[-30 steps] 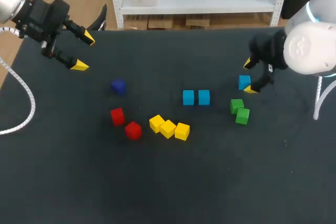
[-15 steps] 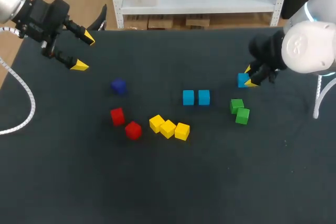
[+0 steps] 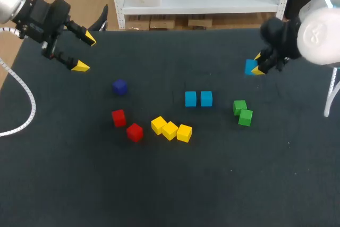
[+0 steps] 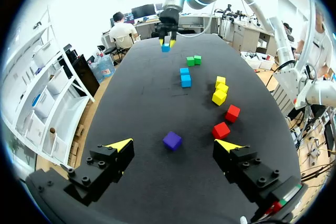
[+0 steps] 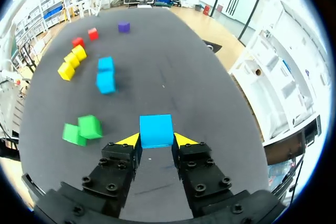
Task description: Place the blue cubes, place green cubes on the blue cubes, place the yellow cubes on the green cubes, then place the red cubes on the yellow cubes, and place purple cube on the red cubes.
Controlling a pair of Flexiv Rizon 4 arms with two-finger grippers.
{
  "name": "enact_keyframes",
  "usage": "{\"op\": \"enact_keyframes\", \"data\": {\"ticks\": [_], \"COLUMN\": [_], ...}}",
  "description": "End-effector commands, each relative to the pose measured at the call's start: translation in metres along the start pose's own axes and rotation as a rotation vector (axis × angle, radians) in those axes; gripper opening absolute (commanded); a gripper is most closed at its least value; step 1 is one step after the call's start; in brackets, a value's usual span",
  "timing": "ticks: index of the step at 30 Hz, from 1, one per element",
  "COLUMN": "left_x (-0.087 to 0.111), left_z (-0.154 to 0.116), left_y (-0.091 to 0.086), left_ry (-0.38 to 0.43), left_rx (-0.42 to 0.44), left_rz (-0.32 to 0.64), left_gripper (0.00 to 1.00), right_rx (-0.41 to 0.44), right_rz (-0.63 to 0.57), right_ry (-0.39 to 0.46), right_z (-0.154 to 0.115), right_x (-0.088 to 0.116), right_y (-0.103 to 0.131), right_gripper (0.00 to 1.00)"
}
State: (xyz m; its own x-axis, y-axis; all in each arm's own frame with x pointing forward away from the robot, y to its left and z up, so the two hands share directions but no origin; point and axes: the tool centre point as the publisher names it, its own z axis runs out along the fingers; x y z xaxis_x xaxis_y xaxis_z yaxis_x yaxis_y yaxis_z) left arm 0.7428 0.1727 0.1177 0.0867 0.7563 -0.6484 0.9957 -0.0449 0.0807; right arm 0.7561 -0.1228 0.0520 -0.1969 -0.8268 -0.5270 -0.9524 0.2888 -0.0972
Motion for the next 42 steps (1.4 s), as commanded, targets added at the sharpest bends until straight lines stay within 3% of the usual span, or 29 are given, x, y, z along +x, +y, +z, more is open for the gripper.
{"op": "enact_keyframes", "data": {"ticks": [1, 5, 11, 20, 24, 31, 42], "left_x": [0.001, 0.001, 0.001, 0.001, 0.001, 0.001, 0.001], "left_z": [0.0, 0.0, 0.0, 0.0, 0.0, 0.0, 0.0], "left_y": [0.001, 0.001, 0.001, 0.001, 0.001, 0.001, 0.001], "left_ry": [-0.002, -0.002, -0.002, -0.002, -0.002, -0.002, -0.002], "left_rx": [0.0, 0.0, 0.0, 0.0, 0.0, 0.0, 0.0], "left_rz": [0.004, 0.004, 0.004, 0.004, 0.004, 0.004, 0.004], "left_gripper": [1.0, 1.0, 1.0, 1.0, 1.0, 1.0, 1.0], "right_rx": [0.082, 0.059, 0.0, -0.015, -0.068, -0.151, -0.202], "right_rz": [-0.017, -0.068, -0.073, -0.088, -0.121, -0.165, -0.161], "right_ry": [-0.015, -0.031, -0.033, -0.037, -0.051, -0.07, -0.063], "right_z": [-0.053, -0.065, -0.061, -0.033, -0.016, 0.005, 0.036], "right_x": [-0.011, -0.019, -0.023, -0.038, -0.041, -0.043, -0.045], "right_y": [0.054, 0.098, 0.161, 0.238, 0.264, 0.281, 0.265], "right_gripper": [0.0, 0.0, 0.0, 0.0, 0.0, 0.0, 0.0]}}
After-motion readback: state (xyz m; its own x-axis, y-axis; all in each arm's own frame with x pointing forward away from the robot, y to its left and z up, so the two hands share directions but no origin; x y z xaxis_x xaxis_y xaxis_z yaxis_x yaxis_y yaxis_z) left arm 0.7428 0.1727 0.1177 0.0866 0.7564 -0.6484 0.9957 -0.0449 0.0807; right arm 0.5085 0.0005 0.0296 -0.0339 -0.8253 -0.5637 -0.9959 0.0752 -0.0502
